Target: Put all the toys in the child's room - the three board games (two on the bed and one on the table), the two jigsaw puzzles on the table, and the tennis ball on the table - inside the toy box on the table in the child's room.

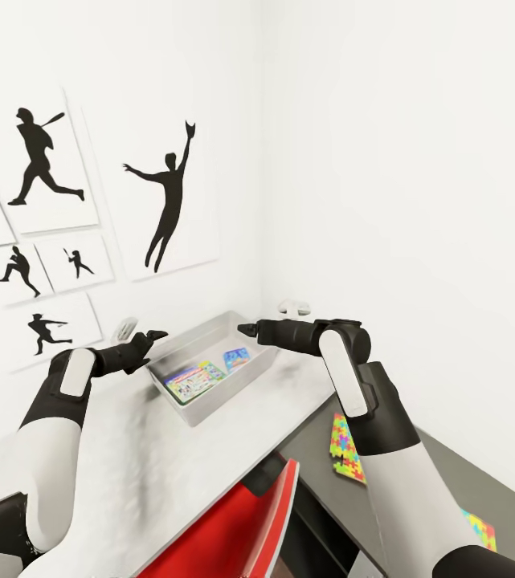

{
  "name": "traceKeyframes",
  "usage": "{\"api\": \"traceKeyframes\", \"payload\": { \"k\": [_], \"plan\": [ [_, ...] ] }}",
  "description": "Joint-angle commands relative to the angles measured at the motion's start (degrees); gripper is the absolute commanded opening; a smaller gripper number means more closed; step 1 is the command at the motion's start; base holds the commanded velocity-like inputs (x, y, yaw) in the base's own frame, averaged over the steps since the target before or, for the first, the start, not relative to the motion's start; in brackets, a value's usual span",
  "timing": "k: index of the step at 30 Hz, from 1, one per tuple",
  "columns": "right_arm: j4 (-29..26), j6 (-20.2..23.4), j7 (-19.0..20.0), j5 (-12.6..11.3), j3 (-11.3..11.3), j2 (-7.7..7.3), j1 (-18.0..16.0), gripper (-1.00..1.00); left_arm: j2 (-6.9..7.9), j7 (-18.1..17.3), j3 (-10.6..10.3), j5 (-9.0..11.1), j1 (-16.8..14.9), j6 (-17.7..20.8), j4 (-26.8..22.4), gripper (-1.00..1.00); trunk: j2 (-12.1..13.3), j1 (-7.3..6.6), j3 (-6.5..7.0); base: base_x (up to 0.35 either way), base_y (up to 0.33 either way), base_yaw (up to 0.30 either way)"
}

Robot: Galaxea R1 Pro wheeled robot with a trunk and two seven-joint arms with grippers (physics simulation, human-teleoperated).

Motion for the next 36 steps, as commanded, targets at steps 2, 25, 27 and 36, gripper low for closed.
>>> {"api": "traceKeyframes", "payload": {
  "k": [2, 25, 27, 36],
  "plan": [
    [0.0, 0.2, -0.1, 0.0, 0.0, 0.02, -0.1, 1.0, -0.02, -0.4, 0.2, -0.4, -0.1, 0.3, 0.0, 1.0, -0.1, 0.02, -0.11, -0.086, 0.116, 0.0],
    [0.0, 0.2, -0.1, 0.1, 0.2, 0.02, -0.1, 1.0, 0.01, -0.4, 0.3, -0.4, -0.1, 0.0, 0.0, 1.0, -0.1, 0.02, 0.06, -0.026, 0.13, 0.067],
    [0.0, 0.2, -0.1, 0.1, 0.2, 0.02, -0.1, 1.0, 0.04, -0.4, 0.3, -0.4, -0.1, 0.0, 0.0, 1.0, -0.1, 0.02, 0.06, 0.0, 0.012, 0.006],
    [0.0, 0.1, -0.1, 0.1, 0.2, 0.02, -0.1, 1.0, 0.04, -0.4, 0.3, -0.4, -0.1, 0.0, 0.0, 1.0, -0.1, 0.02, 0.07, -0.046, 0.003, 0.001]
  ]
}}
